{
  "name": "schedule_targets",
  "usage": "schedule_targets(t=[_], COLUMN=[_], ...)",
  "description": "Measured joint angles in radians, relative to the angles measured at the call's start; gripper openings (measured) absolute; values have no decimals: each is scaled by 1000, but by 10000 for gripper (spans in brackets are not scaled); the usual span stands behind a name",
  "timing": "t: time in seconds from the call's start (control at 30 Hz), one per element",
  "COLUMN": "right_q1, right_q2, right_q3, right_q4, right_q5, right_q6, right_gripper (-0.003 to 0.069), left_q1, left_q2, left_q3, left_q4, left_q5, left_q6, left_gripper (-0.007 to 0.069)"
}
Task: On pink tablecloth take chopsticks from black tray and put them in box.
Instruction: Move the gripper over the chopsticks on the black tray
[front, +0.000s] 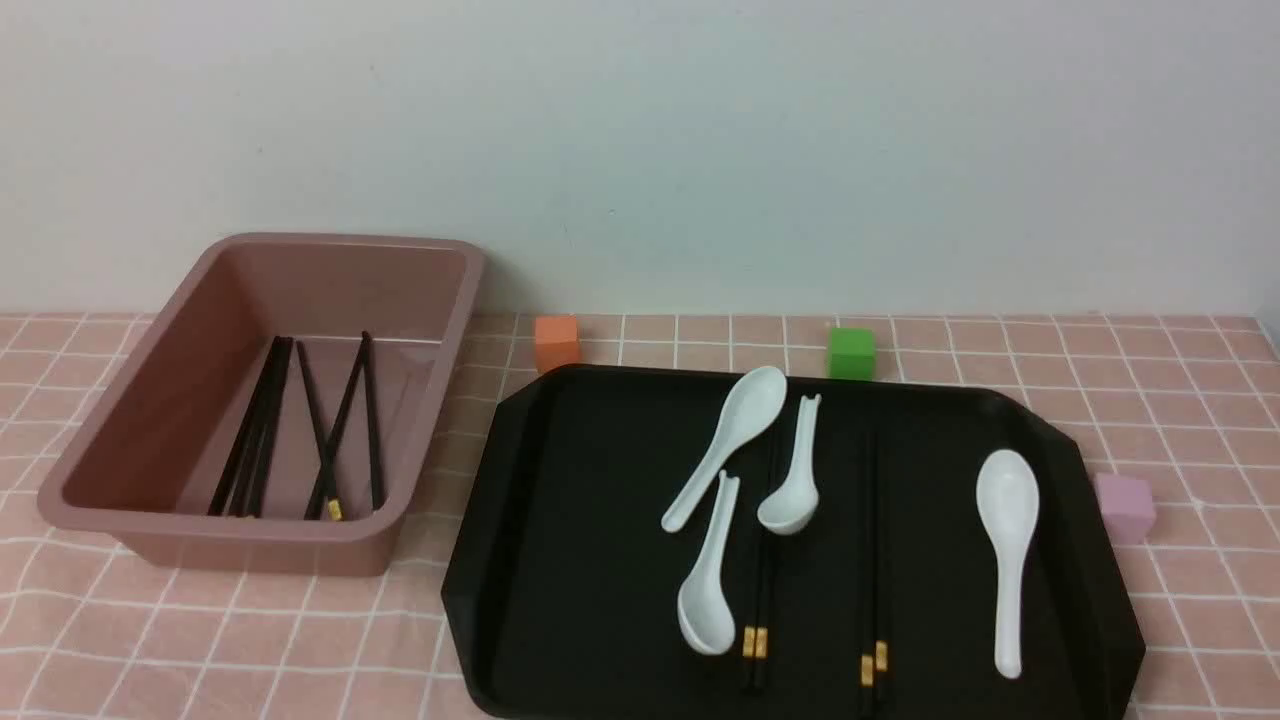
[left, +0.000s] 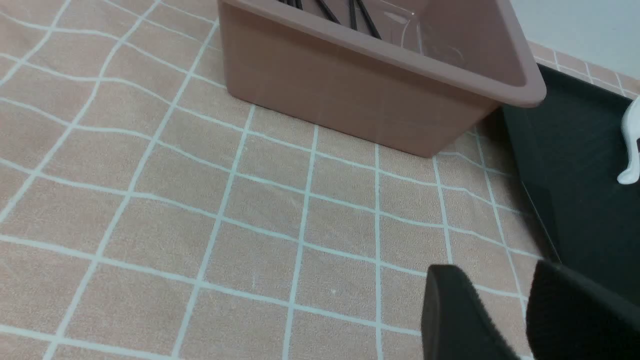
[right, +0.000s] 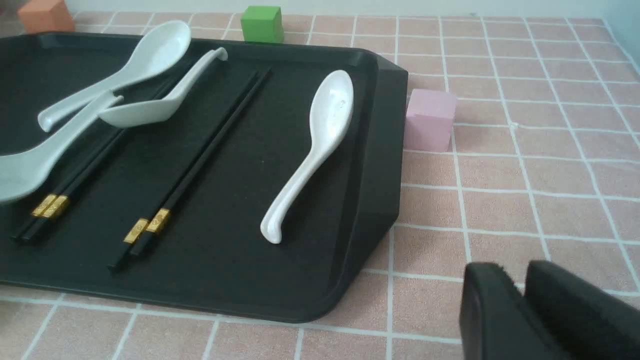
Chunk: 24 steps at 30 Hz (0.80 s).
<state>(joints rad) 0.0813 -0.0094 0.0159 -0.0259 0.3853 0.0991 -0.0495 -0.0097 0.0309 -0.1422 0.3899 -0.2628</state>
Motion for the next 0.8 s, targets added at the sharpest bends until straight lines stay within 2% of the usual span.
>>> schedule_targets(t=[0.8], right_q1=[0], right_q2=[0], right_q3=[-1], right_q4=[0], right_q5=[1], right_q6=[0], right_gripper=[160], left_q1=[0], left_q2=[0], left_q3=[0], left_q4=[0], left_q5=[0], left_q6=[0], left_gripper=[239])
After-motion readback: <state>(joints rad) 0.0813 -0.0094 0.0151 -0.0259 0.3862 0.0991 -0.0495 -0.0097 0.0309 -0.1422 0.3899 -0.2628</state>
